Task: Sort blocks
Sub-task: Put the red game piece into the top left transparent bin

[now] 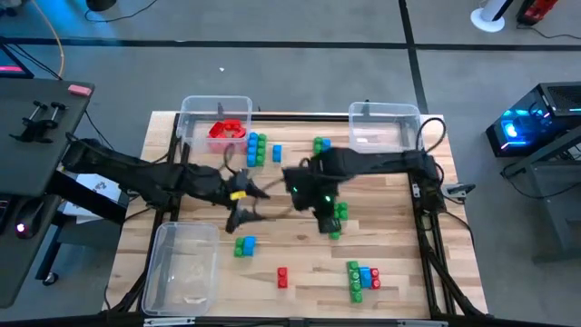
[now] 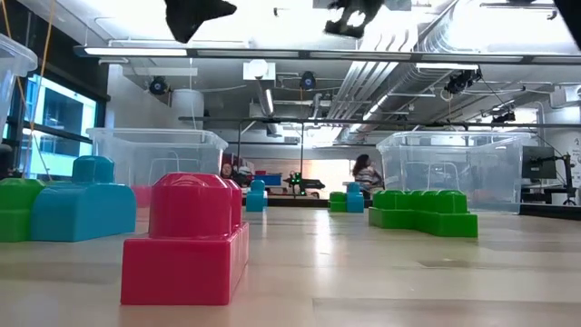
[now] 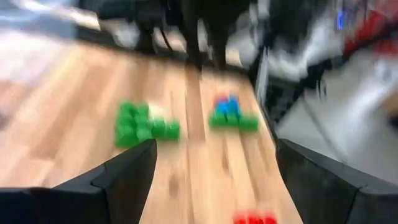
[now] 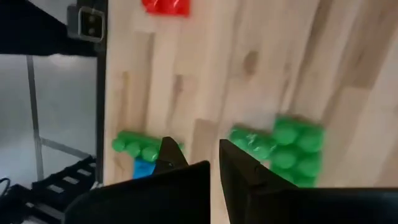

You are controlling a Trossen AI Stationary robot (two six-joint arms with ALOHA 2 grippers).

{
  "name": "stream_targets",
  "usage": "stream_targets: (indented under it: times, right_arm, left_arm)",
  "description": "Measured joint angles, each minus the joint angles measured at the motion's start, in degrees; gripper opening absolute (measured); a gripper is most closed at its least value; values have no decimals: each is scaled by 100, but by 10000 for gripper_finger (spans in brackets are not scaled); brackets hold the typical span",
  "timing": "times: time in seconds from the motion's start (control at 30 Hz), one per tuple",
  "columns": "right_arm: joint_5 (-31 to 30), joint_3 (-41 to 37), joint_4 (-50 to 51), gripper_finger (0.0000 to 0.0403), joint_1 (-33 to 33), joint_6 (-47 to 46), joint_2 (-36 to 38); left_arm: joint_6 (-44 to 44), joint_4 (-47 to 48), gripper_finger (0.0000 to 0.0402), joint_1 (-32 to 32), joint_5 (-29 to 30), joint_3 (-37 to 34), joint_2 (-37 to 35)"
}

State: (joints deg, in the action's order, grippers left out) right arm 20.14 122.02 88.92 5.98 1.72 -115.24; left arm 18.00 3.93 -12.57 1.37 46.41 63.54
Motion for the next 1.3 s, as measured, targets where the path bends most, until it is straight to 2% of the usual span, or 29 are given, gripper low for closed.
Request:
stream_targets:
  times: [0.17,0.43,0.63,0.77,0.87,1.07,1.3]
  right_arm:
    - [-340,-1204,-508,0,700,-992,1084]
    - [-1418,-4082,-3120,0,2055,-3256,3291]
    - [-1928,-5656,-4940,0,2787,-4678,4131]
    - [-2120,-6086,-5542,0,2981,-5073,4146]
    - [-2301,-6246,-6009,0,3012,-5181,4096]
    - [-2601,-6284,-6204,0,3003,-5185,4096]
    - [-2617,-6284,-6301,0,3003,-5273,4097]
  left_arm:
    - [-1150,1514,314,-396,114,1017,894]
    - [-2189,2502,314,-1131,-12,2574,2936]
    - [-3687,3513,314,-1668,-84,4007,4332]
    - [-4512,3886,314,-1789,-111,4629,5043]
    - [-4867,3954,314,-1748,-104,4830,5461]
    - [-4905,3953,314,-1582,-302,4995,6064]
    - [-5015,4004,314,-1441,-564,4999,6329]
